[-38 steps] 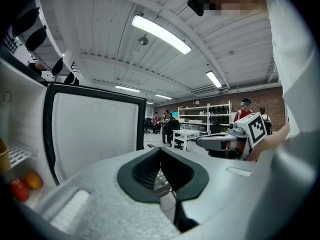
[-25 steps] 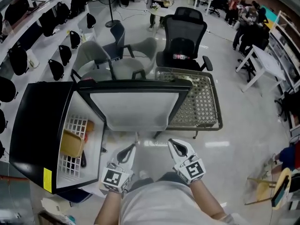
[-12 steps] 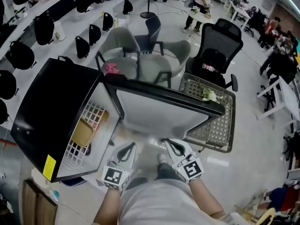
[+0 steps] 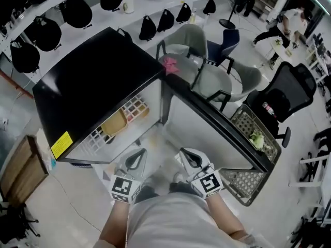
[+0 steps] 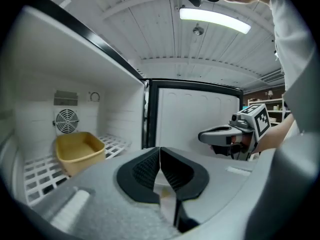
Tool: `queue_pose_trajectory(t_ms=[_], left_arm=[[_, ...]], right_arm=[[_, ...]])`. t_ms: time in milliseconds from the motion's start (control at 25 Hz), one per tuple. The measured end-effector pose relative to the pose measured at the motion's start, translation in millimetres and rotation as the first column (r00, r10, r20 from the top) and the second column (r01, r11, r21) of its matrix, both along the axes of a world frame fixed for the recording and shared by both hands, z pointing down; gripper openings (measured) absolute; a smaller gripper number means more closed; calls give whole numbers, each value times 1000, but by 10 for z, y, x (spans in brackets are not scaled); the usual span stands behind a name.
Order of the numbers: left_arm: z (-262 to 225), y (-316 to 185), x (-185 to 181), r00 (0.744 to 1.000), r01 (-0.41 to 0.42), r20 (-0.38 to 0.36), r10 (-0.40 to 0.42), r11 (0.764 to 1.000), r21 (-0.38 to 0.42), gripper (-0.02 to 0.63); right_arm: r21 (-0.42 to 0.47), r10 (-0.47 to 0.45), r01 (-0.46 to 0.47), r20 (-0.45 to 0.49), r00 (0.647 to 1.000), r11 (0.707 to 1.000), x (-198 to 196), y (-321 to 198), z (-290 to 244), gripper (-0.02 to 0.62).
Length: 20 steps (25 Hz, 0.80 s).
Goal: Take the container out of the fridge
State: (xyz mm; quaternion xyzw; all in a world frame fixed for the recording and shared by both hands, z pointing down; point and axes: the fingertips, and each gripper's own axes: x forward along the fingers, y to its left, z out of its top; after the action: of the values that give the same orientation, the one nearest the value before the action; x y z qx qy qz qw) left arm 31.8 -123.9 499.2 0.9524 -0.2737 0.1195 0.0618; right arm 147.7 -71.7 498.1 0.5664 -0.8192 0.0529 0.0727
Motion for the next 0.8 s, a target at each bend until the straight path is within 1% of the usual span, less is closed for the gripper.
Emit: queue_pose_trajectory(t_ms=[80, 200, 280, 400, 480, 560, 720, 800], left_arm=[[-3, -79, -175, 996, 82, 28, -82, 997, 16, 11], [32, -171, -449, 974, 203, 96, -207, 978, 54, 11], [64, -221, -614, 954, 256, 140, -263, 964, 65, 12], [109, -280, -808, 928, 309, 197, -317, 948, 70, 12], [116, -327, -899, 911, 332, 229, -342, 940, 82, 12], [114, -379, -963, 892, 337, 281, -354, 935, 108, 14], [94, -492, -1009, 847, 317, 389, -363, 932, 177, 18], [78, -568, -992, 834, 297, 421, -357, 933, 203, 28]], right_arm=[[-1, -67, 67, 5, 998, 998, -93, -115, 5, 3], [-11, -160, 160, 9, 987, 987, -234, -264, 24, 3], [-21, -208, 208, 6, 978, 978, -337, -339, 63, 3], [-53, -259, 258, -2, 966, 965, -467, -411, 174, 3], [-60, -294, 293, -8, 956, 954, -568, -466, 183, 3], [-53, -327, 326, -12, 945, 944, -670, -529, 149, 3], [-69, -354, 352, -23, 935, 933, -777, -611, 130, 3], [-75, -361, 358, -32, 932, 931, -814, -639, 95, 3]])
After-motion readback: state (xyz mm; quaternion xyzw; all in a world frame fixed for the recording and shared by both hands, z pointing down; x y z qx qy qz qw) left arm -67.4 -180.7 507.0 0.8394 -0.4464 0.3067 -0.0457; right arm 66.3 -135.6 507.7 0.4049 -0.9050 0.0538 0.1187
